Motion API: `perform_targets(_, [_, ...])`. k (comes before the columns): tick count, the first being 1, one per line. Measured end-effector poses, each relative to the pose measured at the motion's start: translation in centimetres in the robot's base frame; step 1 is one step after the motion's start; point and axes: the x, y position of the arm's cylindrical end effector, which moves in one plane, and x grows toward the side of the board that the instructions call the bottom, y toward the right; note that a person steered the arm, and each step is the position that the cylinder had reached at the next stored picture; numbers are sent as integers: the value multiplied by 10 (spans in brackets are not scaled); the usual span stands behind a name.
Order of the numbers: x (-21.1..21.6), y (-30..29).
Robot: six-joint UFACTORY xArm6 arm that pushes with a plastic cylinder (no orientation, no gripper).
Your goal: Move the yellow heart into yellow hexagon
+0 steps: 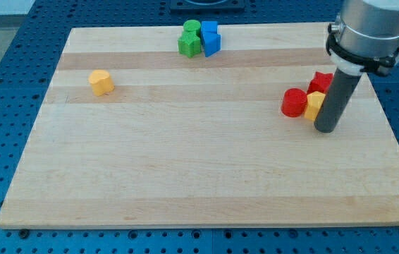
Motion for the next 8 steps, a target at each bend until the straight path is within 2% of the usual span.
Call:
perform_targets(2, [-16,12])
perform_targets(3, [-2,8])
perform_targets(4, [15,-52])
perform_targets(5, [7,-166])
perform_targets(6, [-22,-277])
perform_targets(7, [-44,-362])
perform_targets(8, [-46,-435])
